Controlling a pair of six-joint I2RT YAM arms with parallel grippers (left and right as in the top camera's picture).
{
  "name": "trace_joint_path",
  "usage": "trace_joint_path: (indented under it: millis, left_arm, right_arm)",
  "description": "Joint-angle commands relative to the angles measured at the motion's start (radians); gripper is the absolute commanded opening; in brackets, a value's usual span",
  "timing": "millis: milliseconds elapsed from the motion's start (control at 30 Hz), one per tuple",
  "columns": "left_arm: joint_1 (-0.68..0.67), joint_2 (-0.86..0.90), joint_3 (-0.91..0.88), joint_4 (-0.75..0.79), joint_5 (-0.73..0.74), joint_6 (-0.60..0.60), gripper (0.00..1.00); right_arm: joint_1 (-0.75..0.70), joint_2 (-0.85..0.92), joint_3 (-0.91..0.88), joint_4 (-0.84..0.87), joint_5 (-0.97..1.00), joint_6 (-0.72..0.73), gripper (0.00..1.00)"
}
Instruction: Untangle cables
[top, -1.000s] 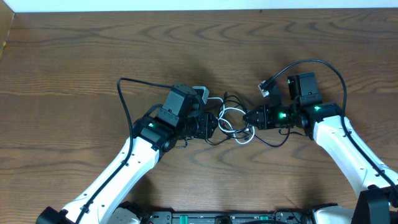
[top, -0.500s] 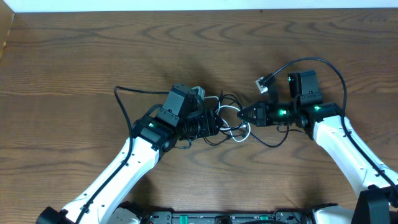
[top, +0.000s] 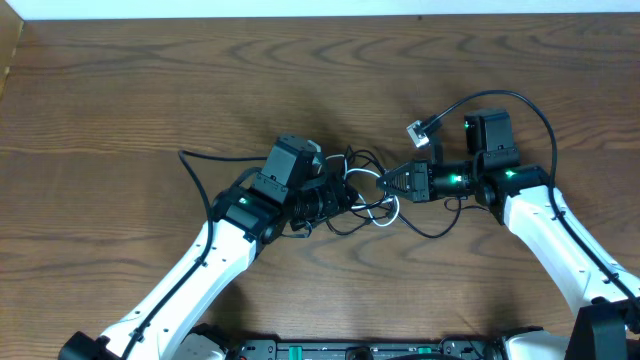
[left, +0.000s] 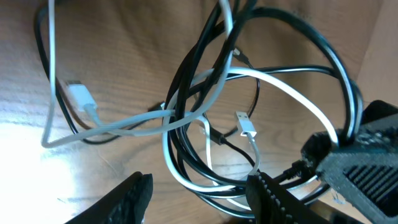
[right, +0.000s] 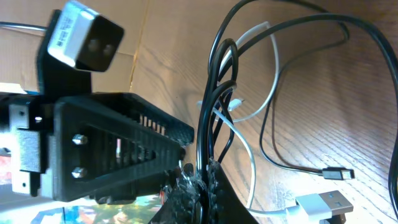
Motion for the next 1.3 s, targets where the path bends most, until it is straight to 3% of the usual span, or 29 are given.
trace_joint_path:
  millis: [0, 200, 367, 467, 567, 700, 1267]
  left_arm:
    - [-0.015, 0.044, -0.001, 0.001, 0.025, -0.060, 0.53]
    - [-0.051, 0.128, -0.001, 0.031, 0.025, -0.090, 0.52]
    - [-0.032, 0.148, -0.001, 0.048, 0.009, -0.062, 0.15]
    - [-0.005, 0.146, -0.001, 0.047, -0.001, -0.032, 0.09]
    - [0.007, 0.146, -0.001, 0.047, 0.014, -0.034, 0.09]
    - [0.007, 0.146, -0.001, 0.084, 0.135, -0.076, 0.37]
    - [-0.037, 0.182, -0.001, 0.136, 0.126, -0.117, 0.40]
  right_arm:
    - [0.004, 0.000, 0.001, 0.004, -0.050, 0.010, 0.01]
    - [0.004, 0.000, 0.001, 0.004, -0.050, 0.010, 0.01]
    - [0.004, 0.000, 0.001, 0.000, -0.050, 0.010, 0.01]
    - [0.004, 0.000, 0.001, 0.000, -0.050, 0.010, 0.01]
    - [0.004, 0.000, 0.001, 0.000, -0.050, 0.010, 0.01]
    - [0.004, 0.000, 0.001, 0.001, -0.050, 0.010, 0.01]
    - [0.004, 0.000, 0.001, 0.000, -0.050, 0.010, 0.01]
